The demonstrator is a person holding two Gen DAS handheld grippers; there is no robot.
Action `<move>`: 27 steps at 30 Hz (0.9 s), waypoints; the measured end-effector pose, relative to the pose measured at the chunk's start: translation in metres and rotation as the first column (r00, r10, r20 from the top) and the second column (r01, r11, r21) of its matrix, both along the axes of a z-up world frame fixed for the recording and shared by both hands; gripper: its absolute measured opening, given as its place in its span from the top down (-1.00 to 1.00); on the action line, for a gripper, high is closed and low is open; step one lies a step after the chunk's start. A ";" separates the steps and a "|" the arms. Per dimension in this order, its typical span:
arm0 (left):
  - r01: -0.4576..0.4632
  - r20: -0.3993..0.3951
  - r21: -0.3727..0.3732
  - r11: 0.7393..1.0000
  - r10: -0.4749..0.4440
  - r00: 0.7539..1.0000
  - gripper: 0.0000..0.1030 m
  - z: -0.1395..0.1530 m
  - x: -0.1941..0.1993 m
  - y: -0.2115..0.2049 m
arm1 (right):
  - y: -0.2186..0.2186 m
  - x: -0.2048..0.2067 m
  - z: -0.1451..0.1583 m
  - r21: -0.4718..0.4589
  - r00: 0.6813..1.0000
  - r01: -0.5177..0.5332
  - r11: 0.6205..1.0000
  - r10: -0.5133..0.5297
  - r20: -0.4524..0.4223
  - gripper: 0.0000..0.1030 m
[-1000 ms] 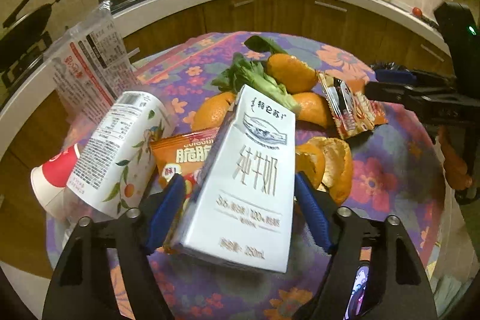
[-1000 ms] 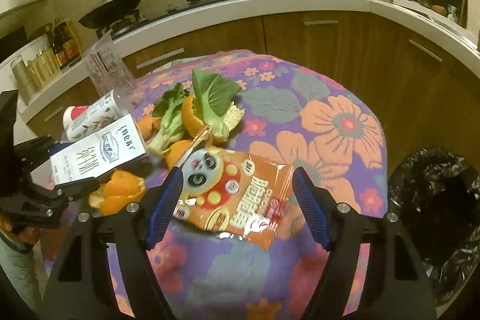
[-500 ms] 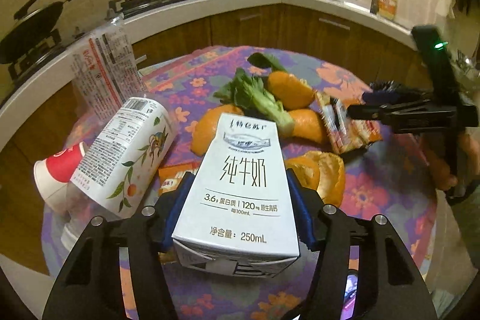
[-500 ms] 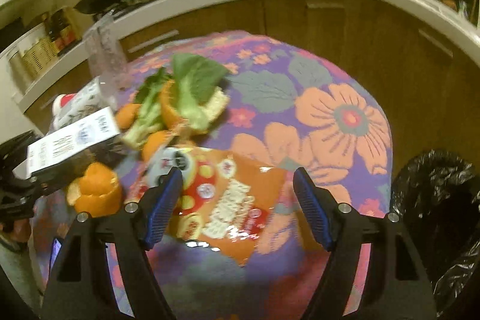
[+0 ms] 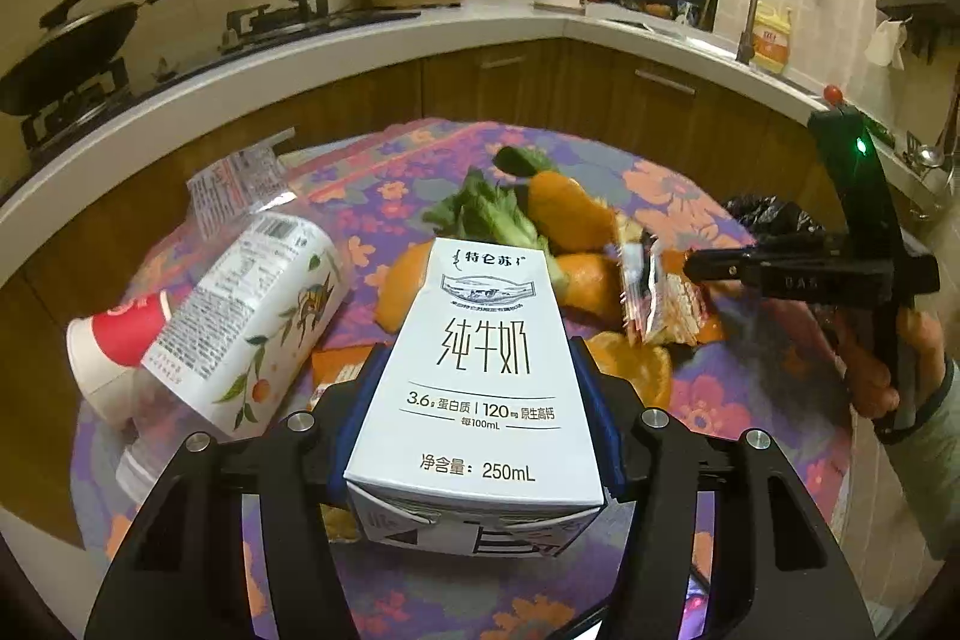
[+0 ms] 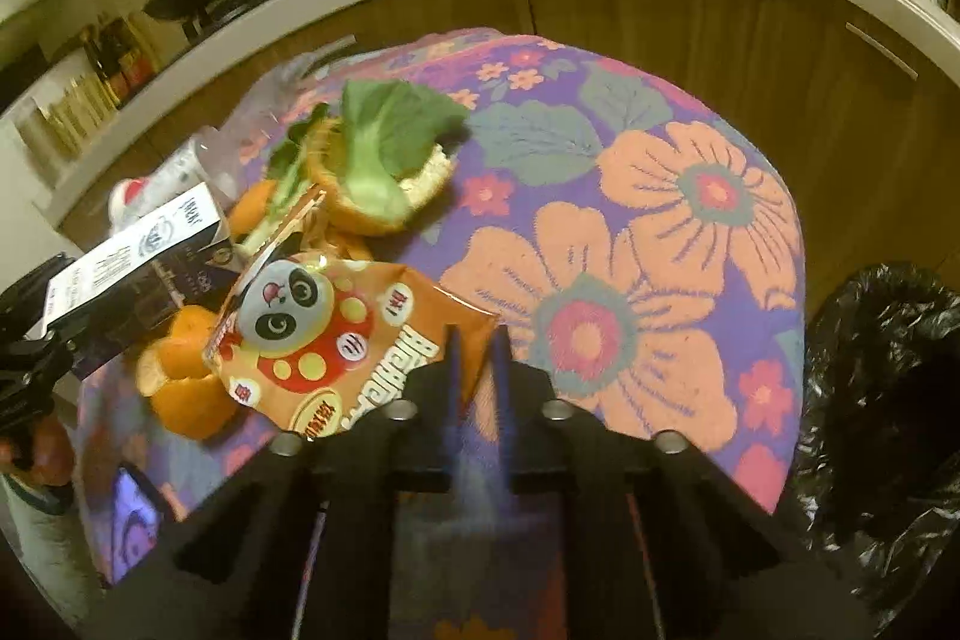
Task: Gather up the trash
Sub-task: 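Carry the milk carton in left tool while right tool carries the snack bag to the bin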
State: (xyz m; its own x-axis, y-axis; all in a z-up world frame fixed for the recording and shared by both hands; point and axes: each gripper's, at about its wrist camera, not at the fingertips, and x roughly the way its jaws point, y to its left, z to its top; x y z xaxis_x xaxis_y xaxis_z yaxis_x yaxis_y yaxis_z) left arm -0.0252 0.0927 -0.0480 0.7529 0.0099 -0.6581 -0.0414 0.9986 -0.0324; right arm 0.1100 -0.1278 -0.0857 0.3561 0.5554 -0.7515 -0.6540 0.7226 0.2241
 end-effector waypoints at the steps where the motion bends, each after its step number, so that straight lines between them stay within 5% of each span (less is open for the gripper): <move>1: 0.000 0.005 0.003 1.000 0.000 1.000 -0.08 0.002 0.000 -0.001 | -0.002 -0.003 0.002 0.006 1.000 0.000 1.000 0.000 0.011 0.95; 11: 0.006 0.066 0.001 1.000 -0.006 0.998 -0.07 0.021 -0.001 -0.018 | -0.027 -0.036 0.050 0.052 0.977 0.039 0.998 -0.049 0.205 1.00; 27: 0.144 0.129 0.042 0.989 -0.148 0.981 -0.07 0.068 0.044 -0.090 | -0.115 -0.021 0.083 0.173 0.939 0.190 0.966 -0.230 0.255 1.00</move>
